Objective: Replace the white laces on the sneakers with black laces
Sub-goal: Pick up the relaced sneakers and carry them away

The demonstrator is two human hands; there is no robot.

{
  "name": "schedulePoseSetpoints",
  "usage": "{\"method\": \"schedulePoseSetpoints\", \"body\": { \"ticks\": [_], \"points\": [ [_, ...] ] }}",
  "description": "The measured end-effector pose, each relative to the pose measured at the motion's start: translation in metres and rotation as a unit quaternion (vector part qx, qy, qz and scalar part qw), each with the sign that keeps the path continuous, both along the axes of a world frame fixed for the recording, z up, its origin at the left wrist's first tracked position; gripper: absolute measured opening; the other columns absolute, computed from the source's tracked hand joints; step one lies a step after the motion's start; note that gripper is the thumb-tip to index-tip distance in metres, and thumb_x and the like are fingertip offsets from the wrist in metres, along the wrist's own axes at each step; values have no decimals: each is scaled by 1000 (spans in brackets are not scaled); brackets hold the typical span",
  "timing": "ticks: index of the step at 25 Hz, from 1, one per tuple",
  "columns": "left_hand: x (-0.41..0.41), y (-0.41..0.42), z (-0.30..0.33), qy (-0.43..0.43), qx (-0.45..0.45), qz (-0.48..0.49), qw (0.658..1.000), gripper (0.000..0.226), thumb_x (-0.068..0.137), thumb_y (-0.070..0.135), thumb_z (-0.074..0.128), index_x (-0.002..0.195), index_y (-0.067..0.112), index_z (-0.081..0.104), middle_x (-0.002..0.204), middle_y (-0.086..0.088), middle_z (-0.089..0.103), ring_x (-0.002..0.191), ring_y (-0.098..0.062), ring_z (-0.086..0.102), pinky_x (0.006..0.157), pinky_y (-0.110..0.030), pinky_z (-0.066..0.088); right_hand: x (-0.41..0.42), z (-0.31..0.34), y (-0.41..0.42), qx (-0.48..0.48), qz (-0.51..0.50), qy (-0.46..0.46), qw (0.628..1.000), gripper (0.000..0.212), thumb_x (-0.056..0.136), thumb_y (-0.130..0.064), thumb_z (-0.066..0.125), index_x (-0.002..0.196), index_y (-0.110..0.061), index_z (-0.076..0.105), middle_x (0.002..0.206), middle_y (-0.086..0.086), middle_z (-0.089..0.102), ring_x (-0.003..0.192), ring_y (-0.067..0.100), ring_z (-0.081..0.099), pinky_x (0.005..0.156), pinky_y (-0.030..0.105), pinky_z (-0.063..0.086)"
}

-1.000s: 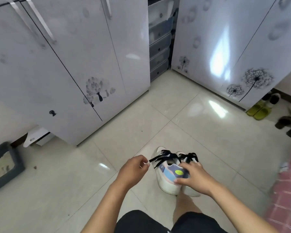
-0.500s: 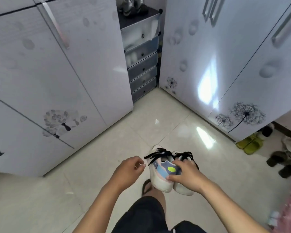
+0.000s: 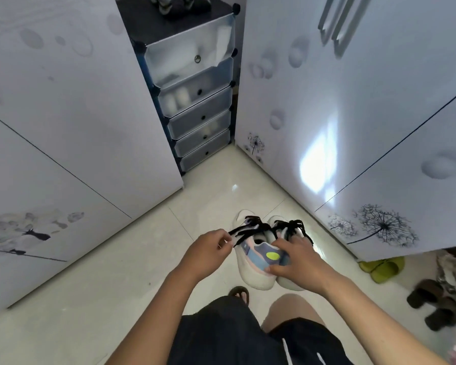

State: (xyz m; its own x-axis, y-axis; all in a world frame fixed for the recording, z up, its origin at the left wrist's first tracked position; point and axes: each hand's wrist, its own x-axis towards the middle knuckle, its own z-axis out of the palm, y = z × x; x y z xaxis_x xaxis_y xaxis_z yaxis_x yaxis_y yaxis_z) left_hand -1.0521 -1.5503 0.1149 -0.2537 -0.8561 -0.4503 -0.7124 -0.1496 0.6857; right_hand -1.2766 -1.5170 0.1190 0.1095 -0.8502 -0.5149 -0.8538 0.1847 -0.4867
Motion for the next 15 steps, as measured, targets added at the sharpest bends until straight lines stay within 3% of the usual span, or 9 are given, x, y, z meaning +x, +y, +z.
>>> {"method": "schedulePoseSetpoints", "body": {
  "ticks": [5,10,15],
  "points": [
    [-49,-96,-8,-9,39,38,998,19,94,35,49,103,22,61,98,9,62,90,-8,58,83,-28,49,-61,-19,-117,10,22,-10,1000,43,79,-50,65,116,-35,50,96,-5,41,105,15,32,89,32,38],
    [-88,-199,-27,9,55,134,989,20,93,36,52,104,21,61,87,10,58,83,-10,56,77,-26,45,-110,-61,-252,54,123,26,991,48,77,-52,65,118,-35,49,104,-1,43,111,19,35,92,35,39],
    [-112,-301,-68,54,89,230,968,23,93,35,53,105,19,62,92,6,62,86,-13,58,77,-26,45,-115,-93,-371,60,209,58,974,46,80,-49,65,119,-31,50,106,0,42,112,19,34,83,29,36]
  ]
}}
